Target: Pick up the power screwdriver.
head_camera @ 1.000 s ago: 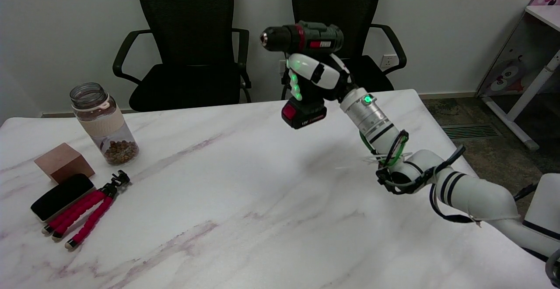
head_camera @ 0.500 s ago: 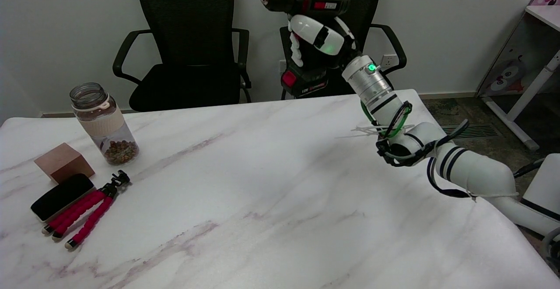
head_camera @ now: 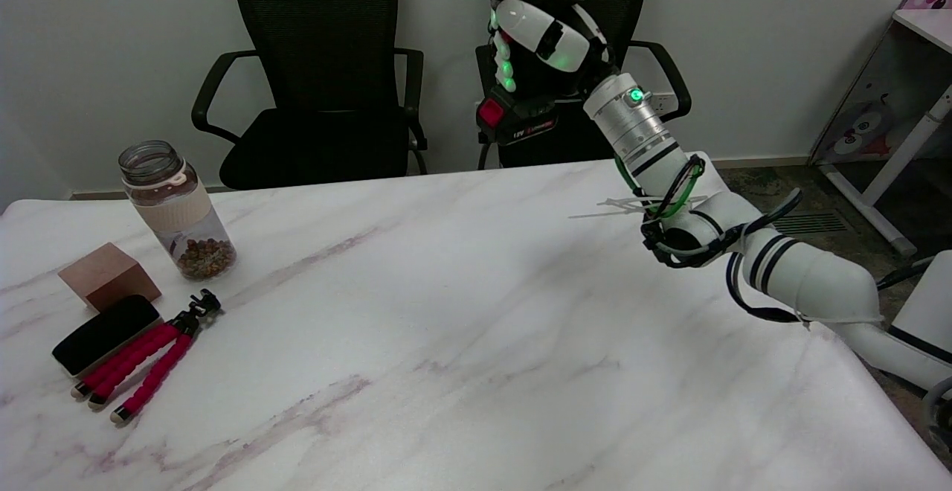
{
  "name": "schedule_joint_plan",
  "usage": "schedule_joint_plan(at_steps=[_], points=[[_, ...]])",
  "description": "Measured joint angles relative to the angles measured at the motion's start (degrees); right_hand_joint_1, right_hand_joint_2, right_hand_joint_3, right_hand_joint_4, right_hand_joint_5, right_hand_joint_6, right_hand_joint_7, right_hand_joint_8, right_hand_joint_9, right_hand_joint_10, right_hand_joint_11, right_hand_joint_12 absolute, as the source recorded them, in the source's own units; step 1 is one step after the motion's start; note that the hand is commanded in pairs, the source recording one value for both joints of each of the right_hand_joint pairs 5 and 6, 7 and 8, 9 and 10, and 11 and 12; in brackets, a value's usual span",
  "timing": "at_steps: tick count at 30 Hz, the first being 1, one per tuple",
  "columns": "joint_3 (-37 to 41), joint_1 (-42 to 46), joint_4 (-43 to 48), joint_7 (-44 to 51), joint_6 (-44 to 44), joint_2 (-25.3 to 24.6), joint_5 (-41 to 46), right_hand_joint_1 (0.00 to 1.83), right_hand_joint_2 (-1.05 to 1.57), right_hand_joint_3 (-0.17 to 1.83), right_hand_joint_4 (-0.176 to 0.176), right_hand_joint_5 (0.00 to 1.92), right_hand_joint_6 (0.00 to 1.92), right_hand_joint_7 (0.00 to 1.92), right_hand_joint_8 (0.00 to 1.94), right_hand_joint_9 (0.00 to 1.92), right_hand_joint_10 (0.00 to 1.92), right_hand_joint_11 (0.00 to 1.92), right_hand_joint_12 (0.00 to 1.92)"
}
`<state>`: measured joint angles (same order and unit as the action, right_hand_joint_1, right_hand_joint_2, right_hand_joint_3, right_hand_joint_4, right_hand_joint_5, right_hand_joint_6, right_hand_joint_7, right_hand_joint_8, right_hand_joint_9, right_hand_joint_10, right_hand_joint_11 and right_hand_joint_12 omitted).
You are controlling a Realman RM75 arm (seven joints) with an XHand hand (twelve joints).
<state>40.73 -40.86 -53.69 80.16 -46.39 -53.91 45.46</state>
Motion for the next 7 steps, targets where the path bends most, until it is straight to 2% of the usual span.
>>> schedule_joint_plan(at_steps=[7], points=[[0.0,0.3,-1.5,0.6,0.2,0.3,0.1,0.88,1.23,1.14,0.176,1.92,1.92,1.92,1.92,1.92,1.92,1.92,1.92]])
